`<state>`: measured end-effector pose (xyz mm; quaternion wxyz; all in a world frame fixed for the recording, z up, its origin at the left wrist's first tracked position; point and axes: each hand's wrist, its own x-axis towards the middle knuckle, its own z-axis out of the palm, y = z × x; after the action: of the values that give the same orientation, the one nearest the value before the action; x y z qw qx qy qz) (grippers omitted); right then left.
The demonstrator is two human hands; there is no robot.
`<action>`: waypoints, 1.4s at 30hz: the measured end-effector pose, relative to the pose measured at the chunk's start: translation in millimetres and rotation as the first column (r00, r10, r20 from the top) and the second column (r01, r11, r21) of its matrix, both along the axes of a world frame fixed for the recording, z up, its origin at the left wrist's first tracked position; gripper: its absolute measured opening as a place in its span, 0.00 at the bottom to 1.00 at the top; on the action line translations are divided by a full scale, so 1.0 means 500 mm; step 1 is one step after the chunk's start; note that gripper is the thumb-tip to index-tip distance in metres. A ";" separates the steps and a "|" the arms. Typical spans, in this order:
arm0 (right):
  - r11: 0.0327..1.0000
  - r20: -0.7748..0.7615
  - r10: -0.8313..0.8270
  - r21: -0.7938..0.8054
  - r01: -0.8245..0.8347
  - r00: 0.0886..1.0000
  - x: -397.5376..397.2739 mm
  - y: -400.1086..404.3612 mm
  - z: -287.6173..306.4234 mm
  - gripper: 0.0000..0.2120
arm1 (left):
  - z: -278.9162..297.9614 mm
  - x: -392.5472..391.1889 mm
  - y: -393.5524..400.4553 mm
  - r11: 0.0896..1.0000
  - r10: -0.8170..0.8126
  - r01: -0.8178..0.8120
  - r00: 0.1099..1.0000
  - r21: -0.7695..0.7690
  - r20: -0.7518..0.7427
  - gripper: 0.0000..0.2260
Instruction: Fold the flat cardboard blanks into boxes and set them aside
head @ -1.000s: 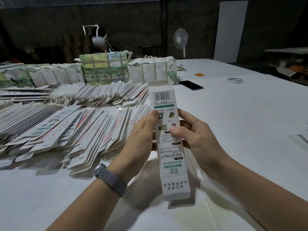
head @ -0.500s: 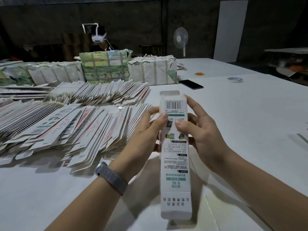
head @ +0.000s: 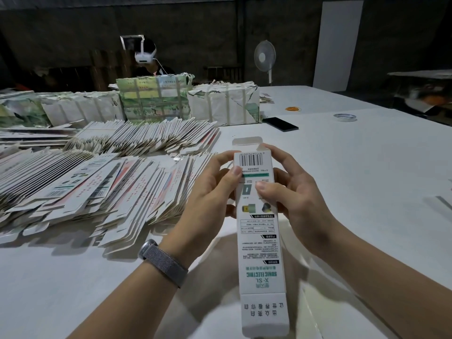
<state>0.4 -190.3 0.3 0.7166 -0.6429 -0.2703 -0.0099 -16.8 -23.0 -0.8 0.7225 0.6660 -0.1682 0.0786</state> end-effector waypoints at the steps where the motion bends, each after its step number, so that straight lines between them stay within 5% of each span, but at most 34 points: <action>1: 1.000 -0.003 -0.002 -0.002 0.002 1.000 0.001 -0.001 0.000 0.22 | -0.001 0.000 0.000 1.000 -0.006 0.006 1.000 0.000 -0.001 0.09; 15: 0.989 -0.021 -0.133 0.068 0.134 0.991 0.011 0.000 0.001 0.07 | -0.003 -0.005 -0.012 0.997 -0.063 0.063 0.998 0.054 0.013 0.13; 29: 0.961 0.050 -0.215 0.188 0.202 0.975 0.008 -0.003 0.003 0.15 | -0.008 -0.004 -0.017 0.996 -0.081 0.080 0.997 -0.029 -0.003 0.13; 42: 0.972 -0.004 -0.166 0.167 0.164 0.986 0.013 -0.004 0.003 0.08 | -0.005 -0.007 -0.018 0.998 -0.061 0.060 0.998 -0.029 -0.017 0.10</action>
<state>6.8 -192.3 2.1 0.7633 -0.6008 -0.2178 -0.0952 -20.2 -31.9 -3.1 0.7354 0.6510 -0.1806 0.0531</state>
